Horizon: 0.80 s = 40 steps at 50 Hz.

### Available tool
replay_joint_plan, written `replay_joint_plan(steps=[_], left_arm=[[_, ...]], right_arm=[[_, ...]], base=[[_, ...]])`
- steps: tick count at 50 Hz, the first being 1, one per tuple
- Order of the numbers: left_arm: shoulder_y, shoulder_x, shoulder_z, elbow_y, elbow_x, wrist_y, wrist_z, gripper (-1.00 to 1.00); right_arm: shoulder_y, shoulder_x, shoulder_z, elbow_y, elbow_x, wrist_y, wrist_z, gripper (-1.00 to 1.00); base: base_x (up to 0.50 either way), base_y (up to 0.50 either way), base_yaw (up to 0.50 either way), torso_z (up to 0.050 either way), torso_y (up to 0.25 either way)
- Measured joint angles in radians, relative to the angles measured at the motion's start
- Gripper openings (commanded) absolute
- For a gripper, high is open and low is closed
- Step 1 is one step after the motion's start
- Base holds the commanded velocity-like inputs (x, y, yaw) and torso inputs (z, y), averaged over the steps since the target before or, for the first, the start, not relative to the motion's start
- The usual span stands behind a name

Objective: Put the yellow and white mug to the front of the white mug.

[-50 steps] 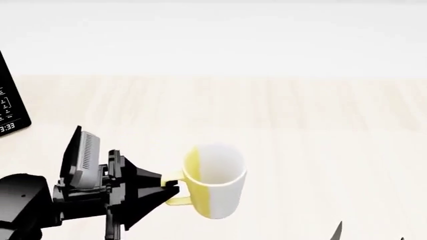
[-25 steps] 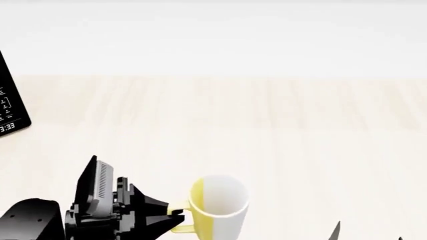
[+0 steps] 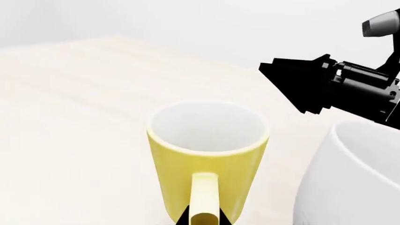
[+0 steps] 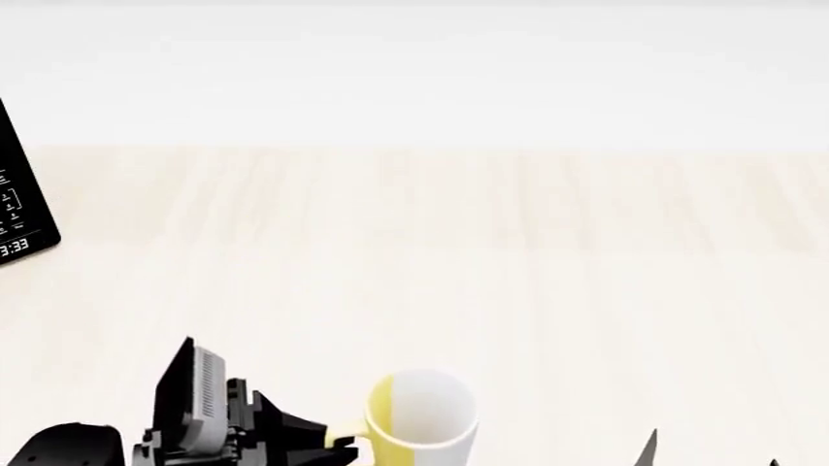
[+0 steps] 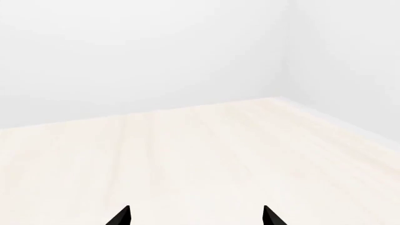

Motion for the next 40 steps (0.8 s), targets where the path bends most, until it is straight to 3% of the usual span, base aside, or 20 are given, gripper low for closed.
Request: replay_joint_plan(steps=[19, 36, 37, 40], left_arm=[[0.021, 0.02, -0.177, -0.002, 0.165, -0.003, 0.012, -1.0], [0.033, 0.028, -0.263, 0.002, 0.231, 0.001, 0.015, -1.0], [0.034, 0.028, -0.266, 0.002, 0.234, 0.003, 0.015, 1.0], [0.034, 0.029, -0.27, 0.001, 0.242, -0.001, 0.011, 1.0]], right_arm=[[0.0, 0.004, -0.007, 0.001, 0.005, -0.003, 0.004, 1.0], [-0.001, 0.008, -0.011, 0.001, 0.009, -0.005, 0.008, 1.0], [-0.001, 0.009, -0.011, 0.001, 0.009, -0.006, 0.008, 1.0], [-0.001, 0.009, -0.012, 0.002, 0.01, -0.006, 0.009, 1.0]], base=[[0.0, 0.0, 0.0, 0.0, 0.0], [0.0, 0.0, 0.0, 0.0, 0.0], [0.0, 0.0, 0.0, 0.0, 0.0], [0.0, 0.0, 0.0, 0.0, 0.0]])
